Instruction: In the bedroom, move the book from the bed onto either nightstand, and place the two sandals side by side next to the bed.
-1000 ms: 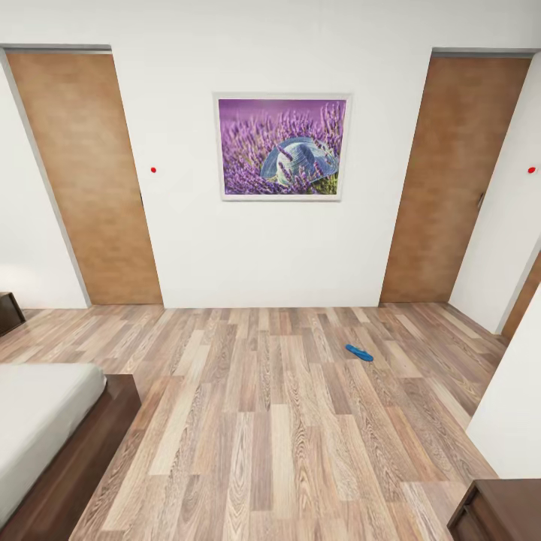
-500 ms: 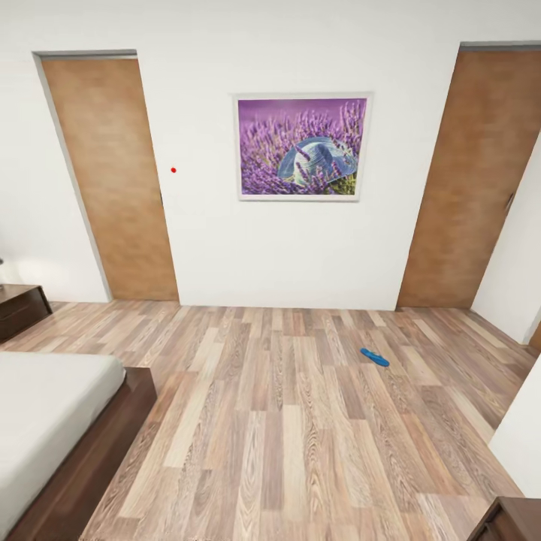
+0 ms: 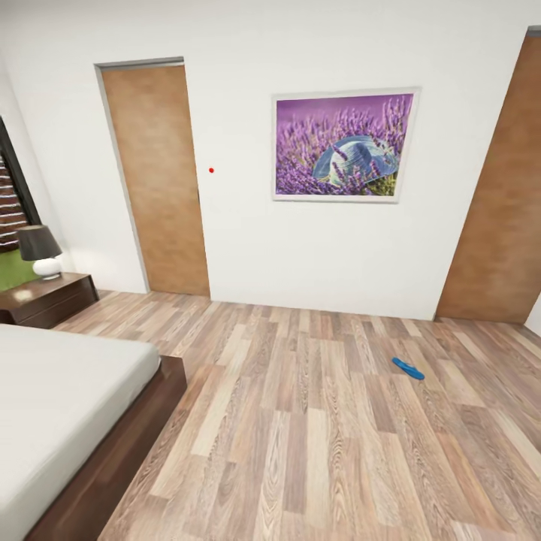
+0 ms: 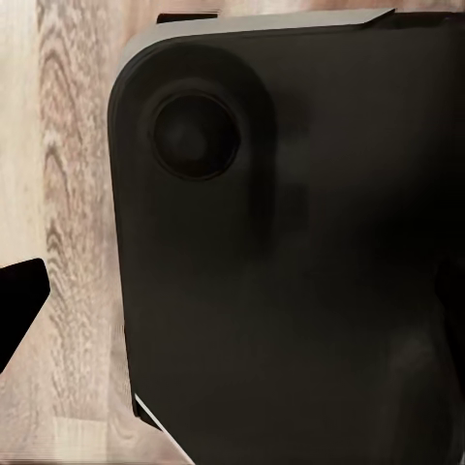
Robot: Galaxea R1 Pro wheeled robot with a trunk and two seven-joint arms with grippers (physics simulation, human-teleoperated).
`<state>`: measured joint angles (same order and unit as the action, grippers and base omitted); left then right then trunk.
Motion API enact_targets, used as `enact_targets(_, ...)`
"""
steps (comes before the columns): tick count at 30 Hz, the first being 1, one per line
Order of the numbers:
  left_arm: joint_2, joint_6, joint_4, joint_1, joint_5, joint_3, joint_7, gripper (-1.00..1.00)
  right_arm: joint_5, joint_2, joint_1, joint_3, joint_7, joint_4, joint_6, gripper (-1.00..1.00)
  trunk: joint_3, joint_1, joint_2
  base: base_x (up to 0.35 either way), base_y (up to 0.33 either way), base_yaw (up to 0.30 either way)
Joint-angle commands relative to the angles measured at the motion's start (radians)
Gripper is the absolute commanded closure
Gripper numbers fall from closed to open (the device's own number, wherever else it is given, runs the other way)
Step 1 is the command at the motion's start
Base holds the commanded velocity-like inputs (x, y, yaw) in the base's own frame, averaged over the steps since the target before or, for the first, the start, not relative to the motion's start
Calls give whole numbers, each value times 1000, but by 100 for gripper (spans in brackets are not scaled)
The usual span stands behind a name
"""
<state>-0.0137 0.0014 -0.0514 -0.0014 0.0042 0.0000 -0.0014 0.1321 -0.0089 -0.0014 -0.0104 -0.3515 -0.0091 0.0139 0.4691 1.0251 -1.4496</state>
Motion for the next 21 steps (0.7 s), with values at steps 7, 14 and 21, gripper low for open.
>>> enact_targets(7, 0, 0, -1, 0, 0, 0, 0, -100, 9, 0, 0, 0, -4, 0, 1, -100, 1, 0, 0, 0, 0, 291)
enact_targets(14, 0, 0, -1, 0, 0, 0, 0, -100, 9, 0, 0, 0, -4, 0, 1, -100, 1, 0, 0, 0, 0, 291)
enact_targets(21, 0, 0, -1, 0, 0, 0, 0, -100, 9, 0, 0, 0, -4, 0, 1, -100, 1, 0, 0, 0, 0, 291)
